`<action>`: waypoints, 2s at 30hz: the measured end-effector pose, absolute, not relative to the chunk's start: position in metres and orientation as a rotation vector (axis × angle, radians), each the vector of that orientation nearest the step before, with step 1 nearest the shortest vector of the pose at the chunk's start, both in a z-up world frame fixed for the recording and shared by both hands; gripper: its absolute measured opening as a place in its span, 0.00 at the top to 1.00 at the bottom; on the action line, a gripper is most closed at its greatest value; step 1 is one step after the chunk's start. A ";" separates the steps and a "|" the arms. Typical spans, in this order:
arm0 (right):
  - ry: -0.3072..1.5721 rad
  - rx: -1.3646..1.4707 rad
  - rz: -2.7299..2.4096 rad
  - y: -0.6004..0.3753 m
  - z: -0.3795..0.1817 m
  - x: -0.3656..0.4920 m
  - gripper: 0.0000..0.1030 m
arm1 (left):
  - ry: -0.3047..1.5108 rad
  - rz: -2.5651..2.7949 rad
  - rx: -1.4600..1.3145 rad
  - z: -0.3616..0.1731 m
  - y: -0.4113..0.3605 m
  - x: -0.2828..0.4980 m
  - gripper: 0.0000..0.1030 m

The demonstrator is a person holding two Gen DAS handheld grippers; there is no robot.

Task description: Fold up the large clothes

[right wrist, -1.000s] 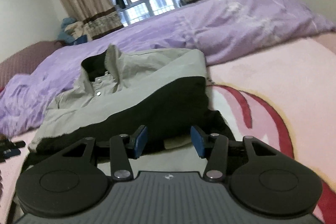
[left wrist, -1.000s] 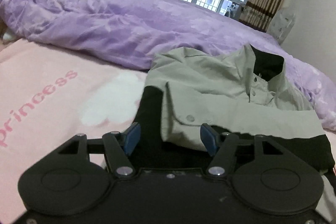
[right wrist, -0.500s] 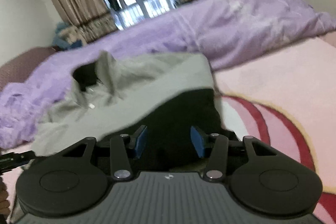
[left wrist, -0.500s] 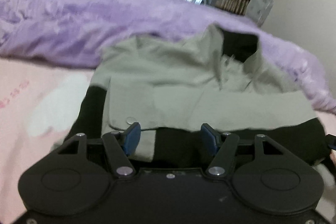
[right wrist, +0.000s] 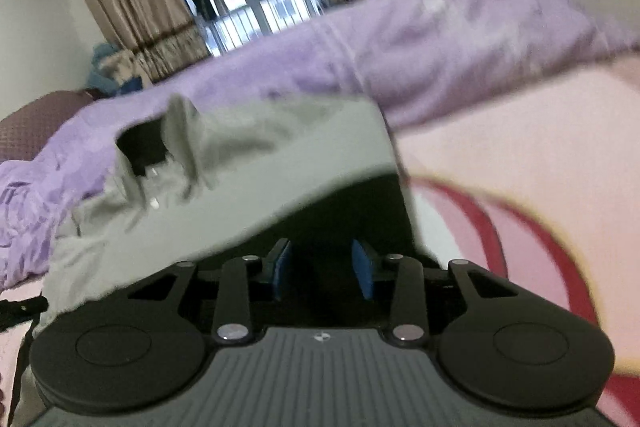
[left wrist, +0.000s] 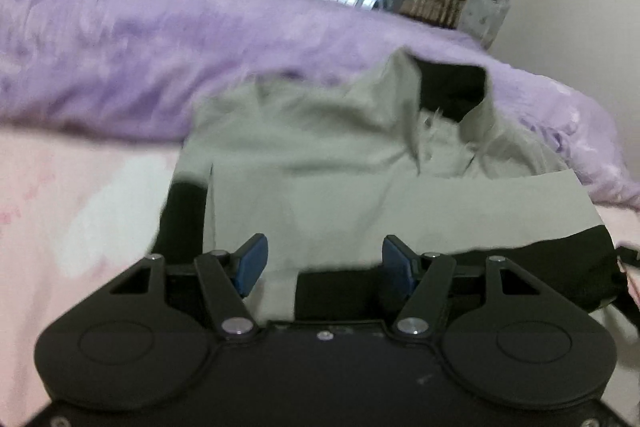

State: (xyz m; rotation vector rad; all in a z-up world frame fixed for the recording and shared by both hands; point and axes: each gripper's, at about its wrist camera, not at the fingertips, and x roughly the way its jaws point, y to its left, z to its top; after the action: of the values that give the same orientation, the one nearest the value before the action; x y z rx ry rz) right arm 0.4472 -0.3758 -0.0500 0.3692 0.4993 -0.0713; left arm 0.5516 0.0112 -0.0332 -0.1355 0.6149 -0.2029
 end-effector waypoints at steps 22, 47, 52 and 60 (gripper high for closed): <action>0.573 0.438 -0.100 -0.383 -0.061 0.479 0.59 | 0.677 -0.199 -0.020 -0.039 0.010 0.573 0.35; 0.568 0.348 0.002 -0.401 -0.040 0.343 0.38 | 0.730 -0.247 -0.071 -0.034 0.055 0.450 0.34; 0.586 0.355 0.012 -0.437 -0.046 0.246 0.35 | 0.746 -0.235 -0.123 -0.038 0.102 0.361 0.34; 0.671 0.483 0.054 -0.465 -0.086 0.152 0.35 | 0.822 -0.200 -0.226 -0.066 0.141 0.262 0.34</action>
State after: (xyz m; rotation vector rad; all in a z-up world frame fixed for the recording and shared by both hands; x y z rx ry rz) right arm 0.1518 -0.4651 -0.0859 0.4833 0.6706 0.0539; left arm 0.2620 0.1410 -0.0656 -0.2265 0.8216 -0.2001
